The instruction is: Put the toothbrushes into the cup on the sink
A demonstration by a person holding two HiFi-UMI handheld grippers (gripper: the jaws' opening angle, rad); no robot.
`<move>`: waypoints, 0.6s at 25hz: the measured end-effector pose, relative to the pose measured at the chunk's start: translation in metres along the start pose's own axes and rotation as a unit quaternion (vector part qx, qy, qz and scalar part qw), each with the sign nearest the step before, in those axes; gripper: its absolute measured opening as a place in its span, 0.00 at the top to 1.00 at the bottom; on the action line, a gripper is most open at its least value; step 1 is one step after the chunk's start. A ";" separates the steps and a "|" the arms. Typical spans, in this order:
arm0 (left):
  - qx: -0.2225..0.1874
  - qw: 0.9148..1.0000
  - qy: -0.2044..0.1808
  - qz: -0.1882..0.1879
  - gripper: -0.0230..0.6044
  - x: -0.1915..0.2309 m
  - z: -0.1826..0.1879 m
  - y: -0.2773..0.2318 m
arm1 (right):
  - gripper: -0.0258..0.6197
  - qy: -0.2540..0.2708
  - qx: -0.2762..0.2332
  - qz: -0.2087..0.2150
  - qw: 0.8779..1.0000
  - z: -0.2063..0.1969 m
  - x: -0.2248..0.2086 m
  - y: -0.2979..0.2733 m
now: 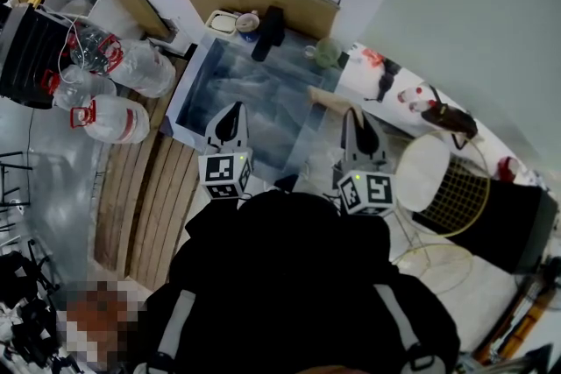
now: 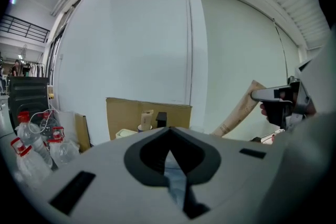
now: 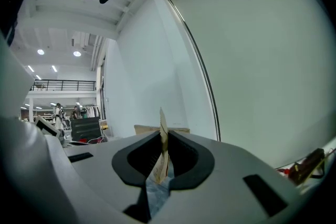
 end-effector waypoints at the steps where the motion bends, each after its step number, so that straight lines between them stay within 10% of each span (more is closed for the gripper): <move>1: 0.003 1.000 0.003 -0.001 0.96 -0.003 -0.004 0.002 | 0.90 0.001 -0.001 -0.002 1.000 0.001 -0.002 -0.002; 15: 0.014 1.000 0.020 0.014 0.96 -0.013 -0.027 0.019 | 0.90 0.026 -0.045 -0.021 0.998 0.028 -0.020 -0.063</move>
Point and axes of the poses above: the fingertips, and each gripper's own axes: y backward along the fingers, x to its left, z out of its top, the point moved 4 cm from there along y, backward along the fingers, and after that the axes turned 15 degrees about -z, right-handed, at the moved point
